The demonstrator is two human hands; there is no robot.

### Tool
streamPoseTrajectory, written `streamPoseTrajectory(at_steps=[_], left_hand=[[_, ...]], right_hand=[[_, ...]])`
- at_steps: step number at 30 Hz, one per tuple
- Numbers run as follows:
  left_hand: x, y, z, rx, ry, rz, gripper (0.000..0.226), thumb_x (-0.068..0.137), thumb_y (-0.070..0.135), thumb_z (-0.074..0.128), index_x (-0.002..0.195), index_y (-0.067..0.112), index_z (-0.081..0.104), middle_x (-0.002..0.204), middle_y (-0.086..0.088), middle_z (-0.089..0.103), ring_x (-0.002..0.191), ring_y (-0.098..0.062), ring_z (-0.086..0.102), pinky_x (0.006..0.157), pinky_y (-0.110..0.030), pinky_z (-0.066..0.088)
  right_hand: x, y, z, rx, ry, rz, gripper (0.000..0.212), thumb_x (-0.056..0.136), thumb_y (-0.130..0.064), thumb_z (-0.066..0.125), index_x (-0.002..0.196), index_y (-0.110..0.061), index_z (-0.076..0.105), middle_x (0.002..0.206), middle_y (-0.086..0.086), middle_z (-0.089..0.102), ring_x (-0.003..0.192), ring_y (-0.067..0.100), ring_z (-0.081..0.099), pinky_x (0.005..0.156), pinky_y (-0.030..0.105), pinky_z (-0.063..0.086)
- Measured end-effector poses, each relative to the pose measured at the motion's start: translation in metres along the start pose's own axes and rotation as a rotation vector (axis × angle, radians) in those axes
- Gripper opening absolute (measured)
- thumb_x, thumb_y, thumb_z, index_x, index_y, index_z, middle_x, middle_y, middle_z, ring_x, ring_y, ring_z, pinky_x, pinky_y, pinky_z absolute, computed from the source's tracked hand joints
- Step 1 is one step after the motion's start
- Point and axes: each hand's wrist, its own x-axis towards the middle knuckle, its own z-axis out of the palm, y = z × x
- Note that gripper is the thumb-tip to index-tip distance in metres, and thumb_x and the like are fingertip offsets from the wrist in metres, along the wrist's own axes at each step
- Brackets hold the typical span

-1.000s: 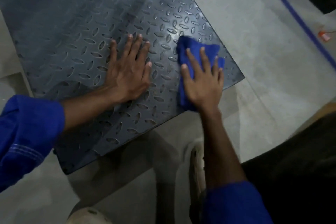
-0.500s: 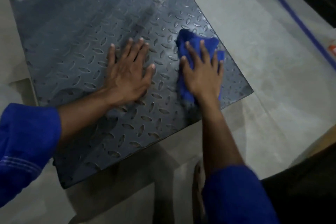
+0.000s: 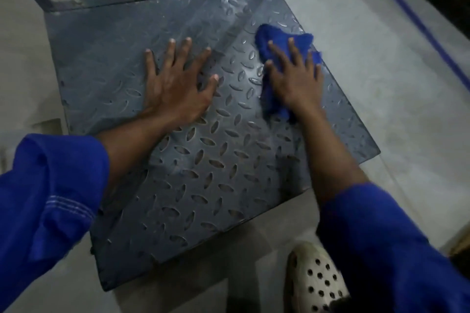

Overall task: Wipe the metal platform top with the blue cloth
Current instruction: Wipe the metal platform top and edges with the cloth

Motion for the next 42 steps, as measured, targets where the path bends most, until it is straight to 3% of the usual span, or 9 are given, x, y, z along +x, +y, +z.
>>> streamPoseTrajectory(at_steps=[3,9,15,20,27,32,34,38,42], left_hand=[[0.01,-0.002,0.0,-0.005,-0.008,0.022,0.07,0.106,0.071,0.023,0.169,0.042,0.018,0.181,-0.001,0.005,0.168,-0.028,-0.002,0.13,-0.066,-0.008],[0.04,-0.01,0.0,-0.083,0.05,-0.087,0.064,0.111,0.053,0.03,0.17,0.029,0.026,0.181,-0.004,0.013,0.168,-0.027,0.006,0.132,-0.061,-0.003],[0.055,-0.012,0.006,-0.023,0.08,-0.178,0.071,0.11,0.057,0.025,0.172,0.022,0.019,0.181,-0.011,0.008,0.167,-0.033,0.002,0.132,-0.063,-0.004],[0.085,-0.015,0.006,-0.001,0.077,-0.301,0.068,0.112,0.053,0.02,0.173,0.025,0.013,0.181,-0.009,0.0,0.167,-0.032,-0.006,0.132,-0.063,-0.008],[0.085,-0.016,0.006,0.003,0.088,-0.294,0.068,0.112,0.052,0.02,0.173,0.023,0.011,0.181,-0.011,-0.001,0.167,-0.033,-0.006,0.131,-0.062,-0.009],[0.089,-0.014,0.007,0.012,0.077,-0.308,0.068,0.112,0.049,0.021,0.173,0.021,0.009,0.181,-0.011,-0.001,0.167,-0.033,-0.007,0.131,-0.064,-0.009],[0.086,-0.014,0.007,0.006,0.082,-0.295,0.067,0.112,0.045,0.021,0.173,0.019,0.011,0.181,-0.011,-0.001,0.167,-0.033,-0.006,0.131,-0.063,-0.009],[0.083,-0.016,0.005,0.002,0.057,-0.273,0.067,0.113,0.043,0.018,0.173,0.014,0.008,0.181,-0.011,-0.004,0.167,-0.032,-0.009,0.131,-0.062,-0.011],[0.075,-0.017,0.004,0.015,0.017,-0.217,0.067,0.114,0.043,0.018,0.173,0.013,0.005,0.181,-0.007,-0.004,0.167,-0.03,-0.008,0.132,-0.06,-0.011]], right_hand=[[0.024,-0.003,-0.004,0.036,0.028,0.125,0.056,0.109,-0.062,0.024,0.164,-0.054,0.019,0.179,-0.009,0.002,0.165,0.032,-0.003,0.132,0.058,-0.001],[-0.018,-0.047,0.02,-0.07,-0.031,-0.339,0.056,0.108,-0.063,0.022,0.163,-0.056,0.018,0.178,-0.012,0.009,0.165,0.029,0.01,0.132,0.055,0.007],[0.089,-0.027,-0.003,-0.019,0.058,0.028,0.056,0.109,-0.061,0.025,0.165,-0.052,0.022,0.179,-0.005,0.009,0.164,0.037,0.007,0.131,0.059,0.008],[0.051,-0.082,0.027,-0.063,-0.024,-0.456,0.057,0.109,-0.062,0.026,0.165,-0.053,0.018,0.178,-0.011,0.009,0.165,0.029,0.011,0.132,0.055,0.008],[0.156,-0.042,0.0,-0.009,0.072,0.024,0.06,0.108,-0.061,0.02,0.166,-0.048,0.02,0.179,-0.002,0.01,0.163,0.037,0.015,0.13,0.059,0.013],[0.097,-0.115,0.037,-0.12,0.008,-0.581,0.061,0.11,-0.061,0.014,0.166,-0.042,0.025,0.177,-0.004,0.02,0.162,0.028,0.021,0.129,0.056,0.018],[0.119,-0.099,0.028,-0.084,-0.024,-0.547,0.059,0.109,-0.059,0.025,0.166,-0.042,0.027,0.176,-0.004,0.024,0.162,0.026,0.024,0.13,0.051,0.019],[0.149,-0.068,0.008,-0.036,0.058,-0.093,0.065,0.105,-0.066,0.015,0.166,-0.047,0.022,0.178,-0.004,0.015,0.163,0.036,0.014,0.131,0.055,0.012],[0.085,-0.104,0.031,-0.082,0.023,-0.404,0.072,0.101,-0.07,-0.002,0.166,-0.049,0.019,0.178,-0.008,0.015,0.163,0.034,0.019,0.129,0.058,0.017]])
